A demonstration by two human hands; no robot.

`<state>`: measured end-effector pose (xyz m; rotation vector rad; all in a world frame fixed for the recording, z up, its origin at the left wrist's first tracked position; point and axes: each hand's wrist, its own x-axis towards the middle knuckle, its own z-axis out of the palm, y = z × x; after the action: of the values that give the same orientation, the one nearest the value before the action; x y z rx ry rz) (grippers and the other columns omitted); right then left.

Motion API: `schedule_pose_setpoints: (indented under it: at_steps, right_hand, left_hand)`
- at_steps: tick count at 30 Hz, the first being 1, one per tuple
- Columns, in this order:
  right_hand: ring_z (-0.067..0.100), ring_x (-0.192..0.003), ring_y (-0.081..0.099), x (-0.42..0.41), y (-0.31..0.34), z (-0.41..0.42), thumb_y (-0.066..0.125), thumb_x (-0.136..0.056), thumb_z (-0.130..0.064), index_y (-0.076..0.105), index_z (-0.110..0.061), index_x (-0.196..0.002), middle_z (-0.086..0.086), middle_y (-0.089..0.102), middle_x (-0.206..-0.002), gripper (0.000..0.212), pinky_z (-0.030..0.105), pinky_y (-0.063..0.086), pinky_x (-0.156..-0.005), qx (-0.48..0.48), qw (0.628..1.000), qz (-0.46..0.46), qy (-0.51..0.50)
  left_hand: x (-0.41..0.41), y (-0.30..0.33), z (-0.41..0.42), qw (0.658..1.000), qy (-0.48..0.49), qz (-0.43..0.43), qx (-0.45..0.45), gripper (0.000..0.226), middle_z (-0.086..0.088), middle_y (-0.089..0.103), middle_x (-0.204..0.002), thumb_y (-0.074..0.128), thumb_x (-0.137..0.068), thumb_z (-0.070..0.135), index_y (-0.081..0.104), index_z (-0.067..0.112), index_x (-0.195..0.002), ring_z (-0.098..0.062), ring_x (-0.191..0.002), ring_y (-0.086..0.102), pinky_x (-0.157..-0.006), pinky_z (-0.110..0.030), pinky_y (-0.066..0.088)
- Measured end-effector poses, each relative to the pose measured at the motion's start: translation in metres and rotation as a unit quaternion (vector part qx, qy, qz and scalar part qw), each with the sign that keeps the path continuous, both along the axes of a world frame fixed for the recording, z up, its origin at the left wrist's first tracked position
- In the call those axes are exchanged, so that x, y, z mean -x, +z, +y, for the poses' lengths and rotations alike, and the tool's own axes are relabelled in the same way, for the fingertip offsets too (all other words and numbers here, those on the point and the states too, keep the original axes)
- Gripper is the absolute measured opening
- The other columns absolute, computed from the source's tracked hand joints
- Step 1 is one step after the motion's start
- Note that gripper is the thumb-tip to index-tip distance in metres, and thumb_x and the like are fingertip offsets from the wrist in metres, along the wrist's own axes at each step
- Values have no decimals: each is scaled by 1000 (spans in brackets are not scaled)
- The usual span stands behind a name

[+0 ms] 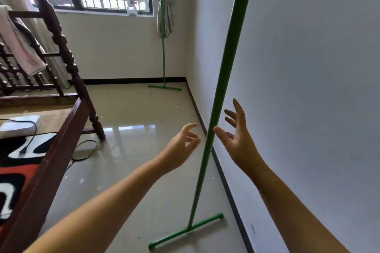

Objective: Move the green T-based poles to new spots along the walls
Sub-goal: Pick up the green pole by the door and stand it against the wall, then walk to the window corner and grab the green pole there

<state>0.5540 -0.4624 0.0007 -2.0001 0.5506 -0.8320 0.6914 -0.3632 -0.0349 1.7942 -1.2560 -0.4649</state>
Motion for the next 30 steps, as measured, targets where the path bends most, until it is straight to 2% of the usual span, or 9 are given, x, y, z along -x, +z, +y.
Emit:
schedule_pose_setpoints:
  at_steps: [1,4,5,9,13,16,20,24,30]
  right_hand:
    - [8,-130,35,12,-18,14,57,-80,-42,7,-40,-139,-1,30,-148,77,27,37,-102,-8,1000,18,18]
    - [-3,-130,33,43,-68,60,51,-73,-63,7,-52,-136,-15,27,-148,77,15,35,-97,-44,992,91,77]
    - [-7,-128,34,52,-83,73,50,-71,-65,8,-56,-134,-19,28,-147,76,13,36,-94,-62,988,109,88]
    - [-9,-123,39,80,-128,116,52,-71,-58,17,-61,-129,-32,36,-136,68,9,41,-87,-142,973,154,93]
    - [-11,-117,44,89,-155,144,58,-78,-50,24,-59,-128,-26,41,-132,61,5,43,-82,-202,954,205,83]
    - [-12,-111,48,76,-163,157,54,-72,-42,28,-56,-122,-23,45,-128,59,7,45,-77,-234,941,234,67]
    - [-12,-105,50,30,-167,165,53,-75,-37,30,-55,-117,-23,50,-121,52,15,44,-77,-264,935,237,30]
    - [-7,-101,54,-47,-176,184,56,-84,-21,35,-53,-116,-17,55,-119,50,19,45,-77,-278,933,226,6]
    - [-6,-98,57,-184,-175,223,59,-83,-14,40,-48,-115,-17,57,-117,51,6,47,-74,-290,934,208,-1]
  left_hand:
    - [-1,-9,21,1000,8,-4,0,45,-2,58,-107,51,-89,18,34,15,-131,-9,-96,57,-81,-10,47]
    - [0,-39,88,999,33,30,-15,35,-4,64,-105,48,-89,25,39,30,-123,-12,-96,63,-86,-22,51]
    - [3,-48,112,998,44,47,-20,30,-1,64,-102,48,-89,29,39,38,-116,-10,-94,63,-85,-22,51]
    - [21,-77,203,985,126,117,-34,29,8,67,-89,46,-76,56,44,56,-105,-3,-91,64,-79,-10,49]
    - [39,-104,266,967,195,149,-75,43,21,62,-101,40,-66,80,44,59,-104,0,-92,63,-80,-9,47]
    - [42,-118,287,946,261,182,-68,30,19,64,-99,48,-67,65,48,62,-98,-1,-88,63,-76,-7,47]
    - [10,-135,297,924,313,211,-57,27,17,67,-96,50,-70,49,51,61,-94,-4,-86,65,-78,-20,51]
    - [-69,-136,314,929,306,196,-68,33,20,65,-98,54,-71,39,51,64,-93,-3,-86,64,-74,-6,47]
    - [-204,-118,352,920,343,180,-58,29,18,64,-100,51,-67,49,51,62,-94,0,-86,63,-75,-3,46]
